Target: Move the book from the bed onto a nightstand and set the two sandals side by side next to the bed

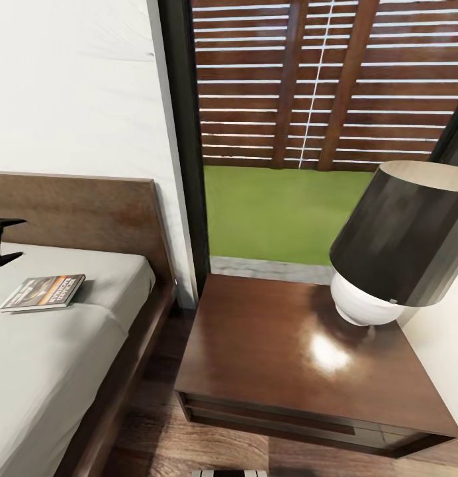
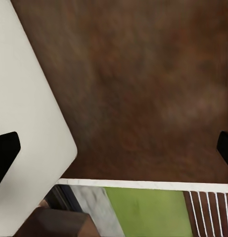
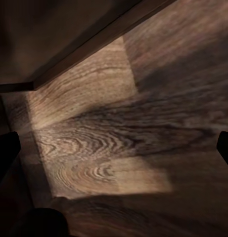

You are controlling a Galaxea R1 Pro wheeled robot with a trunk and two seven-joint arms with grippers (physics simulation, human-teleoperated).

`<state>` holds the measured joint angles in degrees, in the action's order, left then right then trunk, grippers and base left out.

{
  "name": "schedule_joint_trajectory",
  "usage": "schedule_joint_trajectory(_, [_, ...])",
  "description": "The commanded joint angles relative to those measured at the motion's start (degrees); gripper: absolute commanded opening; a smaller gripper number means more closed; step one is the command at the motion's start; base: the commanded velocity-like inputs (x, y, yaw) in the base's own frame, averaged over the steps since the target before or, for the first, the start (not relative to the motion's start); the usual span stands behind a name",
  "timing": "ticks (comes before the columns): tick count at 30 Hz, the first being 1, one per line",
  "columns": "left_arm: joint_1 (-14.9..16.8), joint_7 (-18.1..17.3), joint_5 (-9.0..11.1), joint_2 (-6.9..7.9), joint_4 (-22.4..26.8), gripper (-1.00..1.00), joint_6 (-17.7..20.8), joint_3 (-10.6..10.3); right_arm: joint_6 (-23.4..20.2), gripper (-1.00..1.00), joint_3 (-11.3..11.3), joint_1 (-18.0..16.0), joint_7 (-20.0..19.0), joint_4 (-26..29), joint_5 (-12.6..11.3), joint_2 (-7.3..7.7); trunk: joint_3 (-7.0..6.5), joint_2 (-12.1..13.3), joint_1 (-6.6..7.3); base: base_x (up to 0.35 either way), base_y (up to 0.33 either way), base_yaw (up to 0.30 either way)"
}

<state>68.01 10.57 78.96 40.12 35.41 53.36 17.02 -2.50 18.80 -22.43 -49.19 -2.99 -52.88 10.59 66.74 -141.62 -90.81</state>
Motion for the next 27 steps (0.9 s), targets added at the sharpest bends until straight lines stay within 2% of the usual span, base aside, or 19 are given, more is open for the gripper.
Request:
schedule_joint_trajectory(1, [0.4,0.3,0.2,-0.02,-0.3,1.00,-0.1,0.1,-0.2,1.00,0.4,-0.1,-0.3,-0.2,-0.6,-0.09,0.05,0.0,0.01,0.000,0.000,0.000])
schedule_joint_trajectory(7, [2.3,-1.4,-1.6,-0.04,-2.2,1.00,-2.0,0.0,-0.1,1.00,0.1,-0.1,-0.3,-0.2,-0.7,-0.27,0.05,0.0,0.01,0.000,0.000,0.000])
schedule_joint_trajectory(23, [7.4,-1.4,-6.7,-0.09,-7.4,1.00,-7.2,0.0,-0.1,1.00,0.1,-0.1,-0.2,-0.2,-0.6,-0.30,0.05,0.0,0.01,0.000,0.000,0.000])
schedule_joint_trajectory(27, [7.4,-1.4,-8.1,-0.06,-8.6,1.00,-8.5,0.0,-0.1,1.00,0.0,-0.1,-0.1,-0.2,-0.7,-0.30,0.05,0.0,0.01,0.000,0.000,0.000])
